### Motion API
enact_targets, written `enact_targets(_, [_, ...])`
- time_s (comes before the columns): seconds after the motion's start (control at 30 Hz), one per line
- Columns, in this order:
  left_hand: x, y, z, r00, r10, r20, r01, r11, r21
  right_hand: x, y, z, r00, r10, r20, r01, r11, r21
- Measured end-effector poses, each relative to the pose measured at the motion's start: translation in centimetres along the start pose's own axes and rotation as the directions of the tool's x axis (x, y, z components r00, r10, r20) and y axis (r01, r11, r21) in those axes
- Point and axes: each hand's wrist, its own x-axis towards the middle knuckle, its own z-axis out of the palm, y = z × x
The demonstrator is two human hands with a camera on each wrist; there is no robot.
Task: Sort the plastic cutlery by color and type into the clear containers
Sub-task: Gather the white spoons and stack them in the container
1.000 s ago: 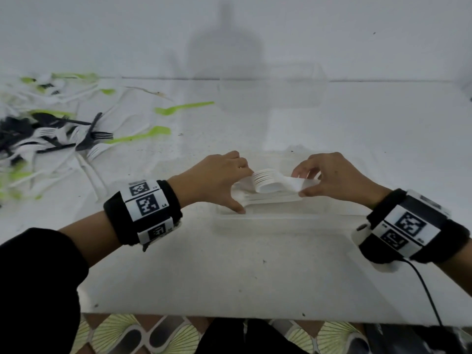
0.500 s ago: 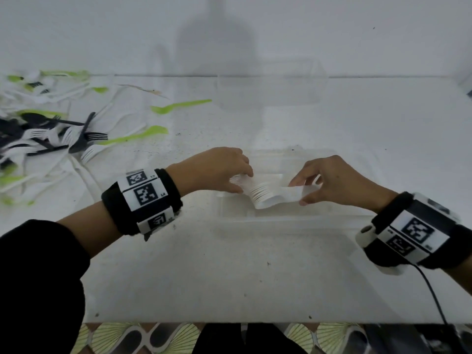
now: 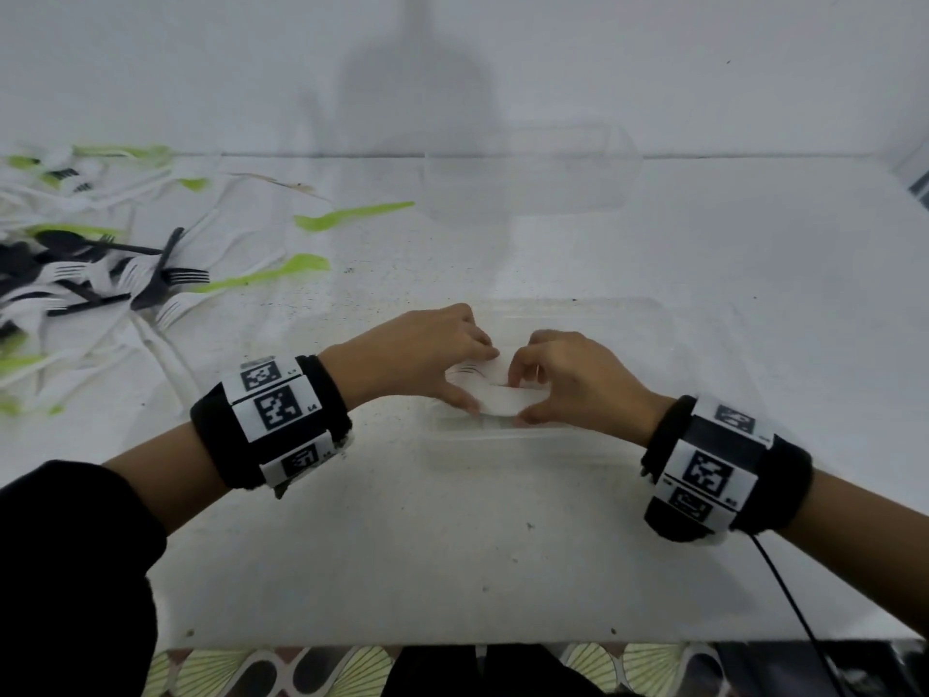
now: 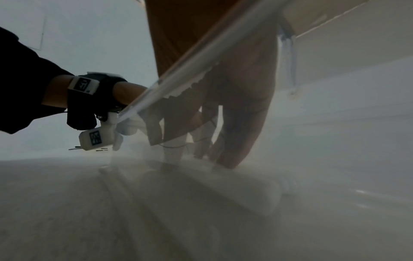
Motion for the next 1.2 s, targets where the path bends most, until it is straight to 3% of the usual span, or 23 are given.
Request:
enact_targets(0.13, [0.1, 0.1, 0.3, 0.999, 0.012, -0.051, -0.013, 1.000, -0.019, -0.2, 1.5, -0.3, 1.000, -0.006, -0.015, 0.007, 0.997, 0.073])
enact_targets(0.3, [-0.1, -0.1, 0.5, 0.998, 0.009, -0.054, -0.013, 0.997, -0.076, -0.7, 4.0, -0.8, 0.995, 0.031, 0.091, -0.040, 0.994, 0.099])
enact_targets(0.47, [-0.3, 0.1, 0.5, 1.000, 0.000, -0.014, -0.003, 0.977, -0.214, -0.5, 3.9, -0.6, 0.996, 0.046, 0.075, -0.054, 0.993, 0.101])
enact_targets(0.83, [0.2, -0.3, 0.5, 0.999, 0.037, -0.038, -0.046, 0.962, -0.269, -0.7, 3.8, -0.7, 0.999, 0.033, 0.037, -0.036, 0.996, 0.079])
enact_targets(1.2, [-0.6, 0.3, 0.3, 0.997, -0.079, -0.019, 0.070, 0.959, -0.275, -1.0, 3.6, -0.2, 0.999, 0.007, 0.048, -0.009, 0.999, 0.048])
